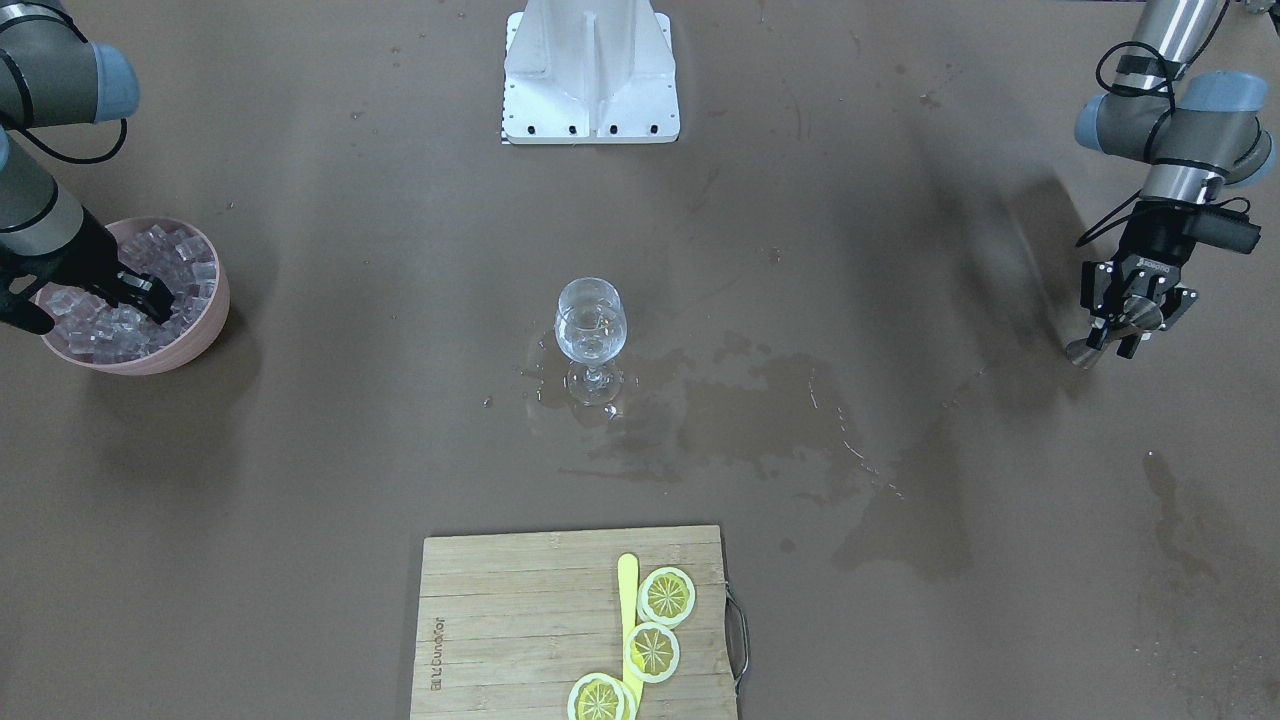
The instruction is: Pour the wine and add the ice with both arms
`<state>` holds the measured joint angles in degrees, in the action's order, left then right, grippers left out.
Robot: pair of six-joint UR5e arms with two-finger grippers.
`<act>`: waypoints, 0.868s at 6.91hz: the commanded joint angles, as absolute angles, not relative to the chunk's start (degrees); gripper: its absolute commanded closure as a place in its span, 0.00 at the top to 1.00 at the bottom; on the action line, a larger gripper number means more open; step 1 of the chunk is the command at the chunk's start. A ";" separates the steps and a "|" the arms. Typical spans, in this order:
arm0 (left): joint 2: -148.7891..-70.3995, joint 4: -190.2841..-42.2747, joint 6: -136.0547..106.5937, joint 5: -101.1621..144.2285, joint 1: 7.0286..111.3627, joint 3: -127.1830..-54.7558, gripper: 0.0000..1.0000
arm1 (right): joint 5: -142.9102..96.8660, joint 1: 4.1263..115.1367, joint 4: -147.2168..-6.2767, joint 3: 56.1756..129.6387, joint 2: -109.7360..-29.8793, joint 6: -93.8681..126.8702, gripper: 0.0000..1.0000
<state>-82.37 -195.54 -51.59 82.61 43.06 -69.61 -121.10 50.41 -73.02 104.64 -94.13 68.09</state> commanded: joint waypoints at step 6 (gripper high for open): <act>-82.35 -195.64 -51.59 82.70 43.07 -69.61 0.37 | -119.89 51.24 -73.04 107.49 -93.78 68.20 0.79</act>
